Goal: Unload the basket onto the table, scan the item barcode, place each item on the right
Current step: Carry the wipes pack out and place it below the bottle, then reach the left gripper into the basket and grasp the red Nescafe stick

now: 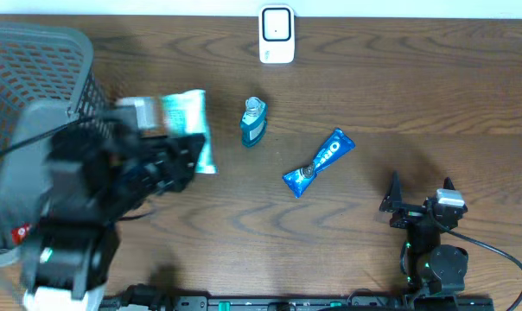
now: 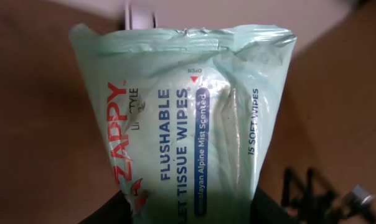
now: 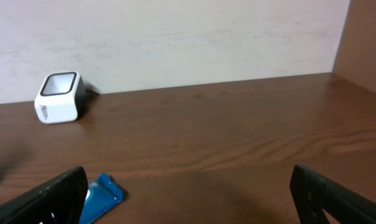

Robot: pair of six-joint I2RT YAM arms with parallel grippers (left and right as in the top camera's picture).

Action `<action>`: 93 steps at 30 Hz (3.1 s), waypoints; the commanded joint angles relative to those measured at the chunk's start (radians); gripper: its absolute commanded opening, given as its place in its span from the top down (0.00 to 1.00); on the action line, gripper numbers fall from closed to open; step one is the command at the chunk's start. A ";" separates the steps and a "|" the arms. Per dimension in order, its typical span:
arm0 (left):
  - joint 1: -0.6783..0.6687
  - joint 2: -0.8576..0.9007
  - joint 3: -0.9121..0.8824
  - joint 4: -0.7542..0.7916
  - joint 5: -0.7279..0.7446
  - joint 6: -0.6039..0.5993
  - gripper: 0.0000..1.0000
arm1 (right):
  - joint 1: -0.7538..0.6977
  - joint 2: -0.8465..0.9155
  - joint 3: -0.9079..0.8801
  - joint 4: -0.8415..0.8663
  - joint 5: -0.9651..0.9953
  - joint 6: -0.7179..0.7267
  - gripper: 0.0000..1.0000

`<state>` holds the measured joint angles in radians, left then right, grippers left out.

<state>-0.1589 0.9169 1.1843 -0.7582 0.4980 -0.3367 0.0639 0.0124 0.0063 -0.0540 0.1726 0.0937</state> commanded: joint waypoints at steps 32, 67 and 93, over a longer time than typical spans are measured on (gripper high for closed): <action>-0.531 0.760 0.024 -0.024 -0.598 -0.378 0.01 | 0.010 -0.002 -0.001 -0.003 0.003 -0.013 0.01; 0.792 0.512 0.419 -0.543 -0.787 -0.717 0.02 | 0.010 -0.002 -0.001 -0.003 0.003 -0.013 0.01; 0.820 0.804 -0.062 -0.074 -0.788 -0.832 0.07 | 0.010 -0.002 -0.001 -0.003 0.002 -0.013 0.01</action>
<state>0.6540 1.7191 1.1519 -0.8528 -0.2752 -1.1728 0.0639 0.0128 0.0063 -0.0540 0.1722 0.0937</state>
